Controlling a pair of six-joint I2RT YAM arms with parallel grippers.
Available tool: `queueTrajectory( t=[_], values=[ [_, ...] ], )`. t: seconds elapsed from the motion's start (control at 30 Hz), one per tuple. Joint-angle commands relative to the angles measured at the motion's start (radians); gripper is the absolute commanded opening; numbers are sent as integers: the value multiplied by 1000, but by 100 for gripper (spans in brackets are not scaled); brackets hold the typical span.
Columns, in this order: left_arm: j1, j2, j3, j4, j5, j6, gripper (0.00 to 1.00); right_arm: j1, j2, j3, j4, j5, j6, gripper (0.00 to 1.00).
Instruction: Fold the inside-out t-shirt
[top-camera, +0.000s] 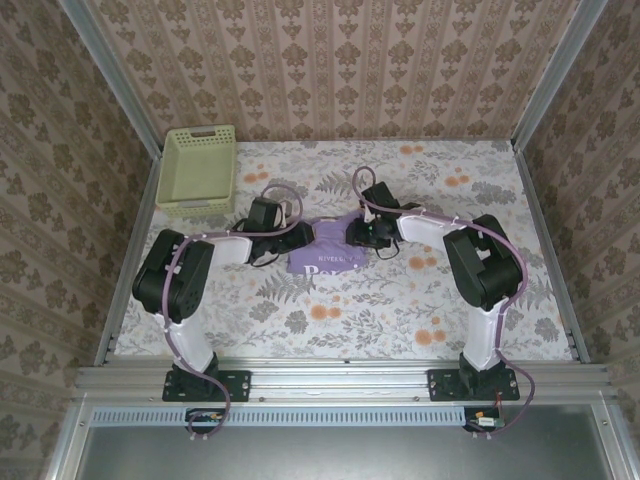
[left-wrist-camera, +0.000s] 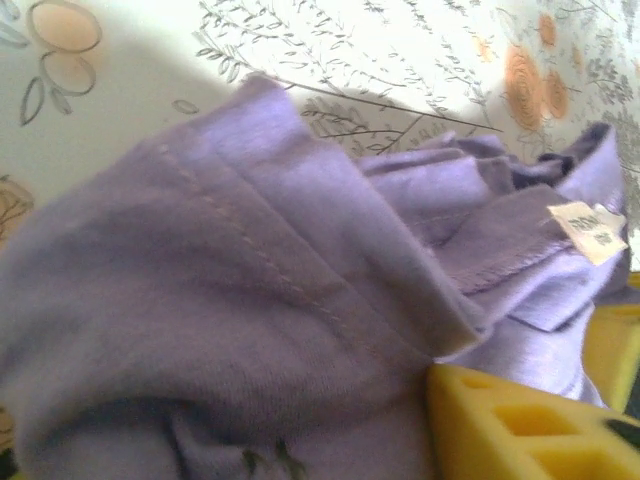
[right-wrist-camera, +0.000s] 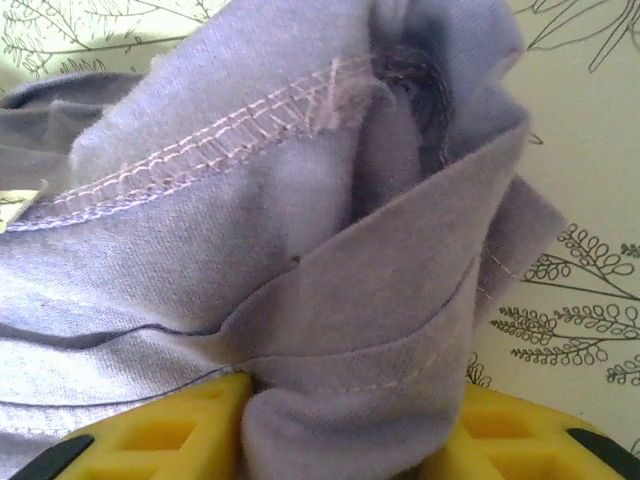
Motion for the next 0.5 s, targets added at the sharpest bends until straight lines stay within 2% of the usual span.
queueTrajectory(
  t=[0.0, 0.3, 0.47],
  values=[
    [-3, -15, -8, 46, 45, -3, 44, -15, 12, -17, 24, -7, 17, 42],
    [-4, -119, -51, 71, 41, -8, 16, -34, -22, -52, 35, -2, 14, 44],
    [-3, -158, -51, 51, 37, 2, 6, -37, -36, -65, 42, -4, 11, 47]
  ],
)
